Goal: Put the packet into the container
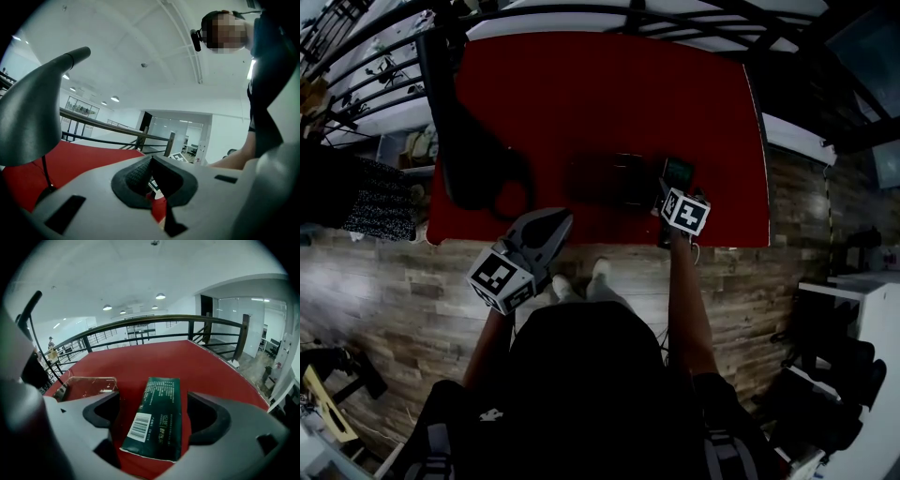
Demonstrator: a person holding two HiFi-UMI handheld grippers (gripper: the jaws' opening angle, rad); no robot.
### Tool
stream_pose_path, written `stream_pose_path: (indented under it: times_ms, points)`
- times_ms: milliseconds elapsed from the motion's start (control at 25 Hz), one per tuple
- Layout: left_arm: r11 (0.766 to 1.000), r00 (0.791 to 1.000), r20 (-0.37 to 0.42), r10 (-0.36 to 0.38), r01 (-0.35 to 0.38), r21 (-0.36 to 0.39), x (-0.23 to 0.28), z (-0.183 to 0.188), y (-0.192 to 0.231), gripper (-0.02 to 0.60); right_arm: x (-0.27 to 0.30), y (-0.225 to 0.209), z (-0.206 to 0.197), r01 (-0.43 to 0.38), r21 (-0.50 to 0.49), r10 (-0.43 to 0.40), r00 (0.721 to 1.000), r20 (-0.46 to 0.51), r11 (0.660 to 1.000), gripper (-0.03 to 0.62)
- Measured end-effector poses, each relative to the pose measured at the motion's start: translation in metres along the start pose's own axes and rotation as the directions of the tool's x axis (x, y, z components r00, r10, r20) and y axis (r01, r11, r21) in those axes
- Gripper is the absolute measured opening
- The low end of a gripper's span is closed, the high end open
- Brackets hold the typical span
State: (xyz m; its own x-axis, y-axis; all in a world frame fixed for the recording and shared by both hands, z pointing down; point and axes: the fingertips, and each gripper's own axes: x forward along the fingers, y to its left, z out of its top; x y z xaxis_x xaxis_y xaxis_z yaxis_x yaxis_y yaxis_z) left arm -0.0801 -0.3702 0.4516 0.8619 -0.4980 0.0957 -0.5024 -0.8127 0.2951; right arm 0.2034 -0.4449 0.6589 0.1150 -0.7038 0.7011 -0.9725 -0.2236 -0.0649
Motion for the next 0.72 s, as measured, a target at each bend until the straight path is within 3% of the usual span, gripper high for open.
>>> stream_pose_path:
  times_ms: [360,520,720]
  points:
    - [1.0,1.0,-0.014,0.002,-0.002,-0.002,0.011,-0.001,0.002,0.009,0.039,-0.006,-0.021,0.074,-0.092,-0.086,0.986,-0.14,0.993,0.428]
    - [1.0,1.0,-0.016,0.009,-0.009,0.003,0.012,-0.002,0.002,0.009,0.048,-0.007,-0.031,0.066,-0.107,-0.086,0.978,-0.192,0.992,0.428]
    - [1.0,1.0,0.009,0.02,-0.021,0.018,0.011,-0.005,0.004,0.009,0.053,-0.008,-0.034,0.073,-0.128,-0.097,0.977,-0.188,0.989,0.428]
